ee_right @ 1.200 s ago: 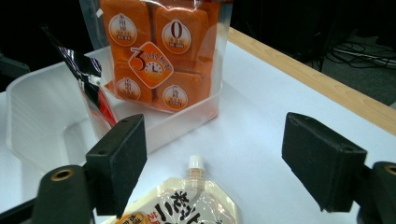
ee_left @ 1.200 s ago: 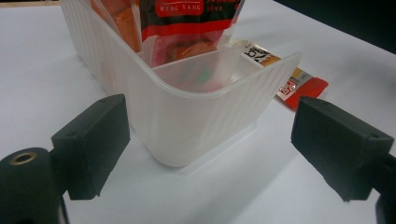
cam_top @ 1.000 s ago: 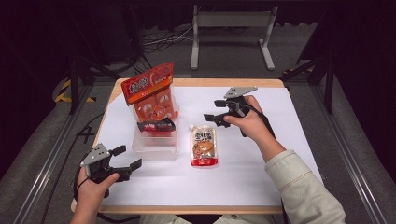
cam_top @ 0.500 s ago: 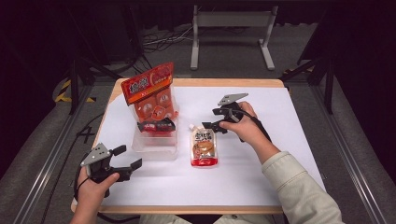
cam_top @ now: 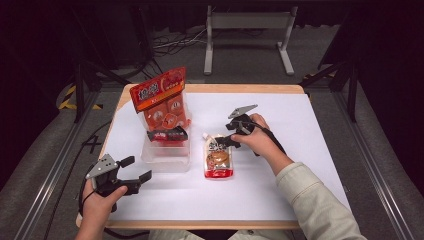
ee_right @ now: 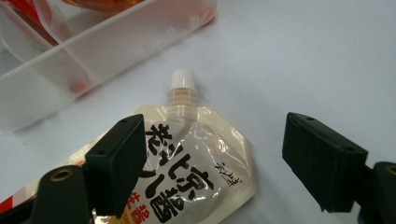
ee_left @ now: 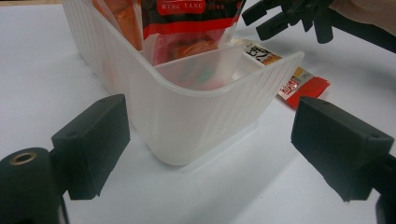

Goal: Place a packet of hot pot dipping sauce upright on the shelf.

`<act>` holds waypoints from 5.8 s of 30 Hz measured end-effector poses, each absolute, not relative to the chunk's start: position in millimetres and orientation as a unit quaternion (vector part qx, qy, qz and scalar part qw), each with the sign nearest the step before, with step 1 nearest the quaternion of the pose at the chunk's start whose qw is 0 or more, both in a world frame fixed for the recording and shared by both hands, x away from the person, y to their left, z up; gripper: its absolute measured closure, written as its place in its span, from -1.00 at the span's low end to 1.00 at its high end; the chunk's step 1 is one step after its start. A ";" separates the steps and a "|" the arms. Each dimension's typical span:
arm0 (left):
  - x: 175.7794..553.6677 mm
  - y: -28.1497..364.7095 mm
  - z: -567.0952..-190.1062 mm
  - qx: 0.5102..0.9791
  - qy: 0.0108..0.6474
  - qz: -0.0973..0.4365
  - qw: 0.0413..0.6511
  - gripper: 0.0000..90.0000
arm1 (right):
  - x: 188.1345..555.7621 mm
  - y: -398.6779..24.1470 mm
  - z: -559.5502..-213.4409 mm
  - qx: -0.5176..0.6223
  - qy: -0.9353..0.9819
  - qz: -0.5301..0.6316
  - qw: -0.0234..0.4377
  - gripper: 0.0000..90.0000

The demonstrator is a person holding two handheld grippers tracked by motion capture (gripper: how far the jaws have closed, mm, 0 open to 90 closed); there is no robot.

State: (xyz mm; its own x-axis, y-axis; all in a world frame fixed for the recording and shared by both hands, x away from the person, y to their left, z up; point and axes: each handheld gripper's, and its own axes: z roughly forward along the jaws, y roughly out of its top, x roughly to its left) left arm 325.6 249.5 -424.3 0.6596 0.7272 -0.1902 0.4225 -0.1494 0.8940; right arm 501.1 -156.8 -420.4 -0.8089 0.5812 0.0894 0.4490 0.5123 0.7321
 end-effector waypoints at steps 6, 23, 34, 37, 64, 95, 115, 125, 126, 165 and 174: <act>325.8 248.8 -424.3 0.744 0.387 0.143 0.525 -0.72 | 501.8 -155.4 -425.4 0.305 0.868 0.386 0.066 -0.48; 326.6 248.4 -424.9 0.747 0.390 0.138 0.520 -0.71 | 505.4 -153.1 -434.8 0.303 0.887 0.342 0.070 -0.15; 326.7 246.7 -425.0 0.748 0.389 0.133 0.522 -0.71 | 498.1 -147.7 -434.8 0.282 0.895 0.325 0.119 0.37; 326.8 247.0 -425.1 0.747 0.389 0.134 0.521 -0.71 | 498.3 -149.7 -435.0 0.280 0.894 0.329 0.116 0.59; 325.7 250.1 -424.0 0.743 0.394 0.140 0.523 -0.71 | 479.4 -159.6 -391.6 0.255 0.875 0.397 0.107 0.96; 325.8 249.1 -424.3 0.744 0.393 0.142 0.521 -0.71 | 436.6 -193.3 -320.0 0.218 0.824 0.522 0.037 0.98; 324.6 248.5 -423.8 0.746 0.391 0.140 0.521 -0.71 | 435.2 -193.3 -284.4 0.197 0.819 0.539 0.019 0.98; 324.9 247.1 -423.7 0.746 0.389 0.139 0.521 -0.71 | 433.7 -186.8 -270.8 0.171 0.823 0.541 0.022 0.98; 324.7 247.2 -423.6 0.746 0.389 0.139 0.522 -0.71 | 434.3 -185.5 -269.8 0.168 0.823 0.542 0.022 0.98; 321.9 248.8 -424.4 0.748 0.387 0.140 0.520 -0.72 | 441.0 -108.3 -263.3 0.074 0.826 0.559 0.010 0.97; 322.2 248.7 -424.5 0.748 0.387 0.139 0.520 -0.72 | 441.8 -96.0 -267.6 0.064 0.827 0.558 0.019 0.97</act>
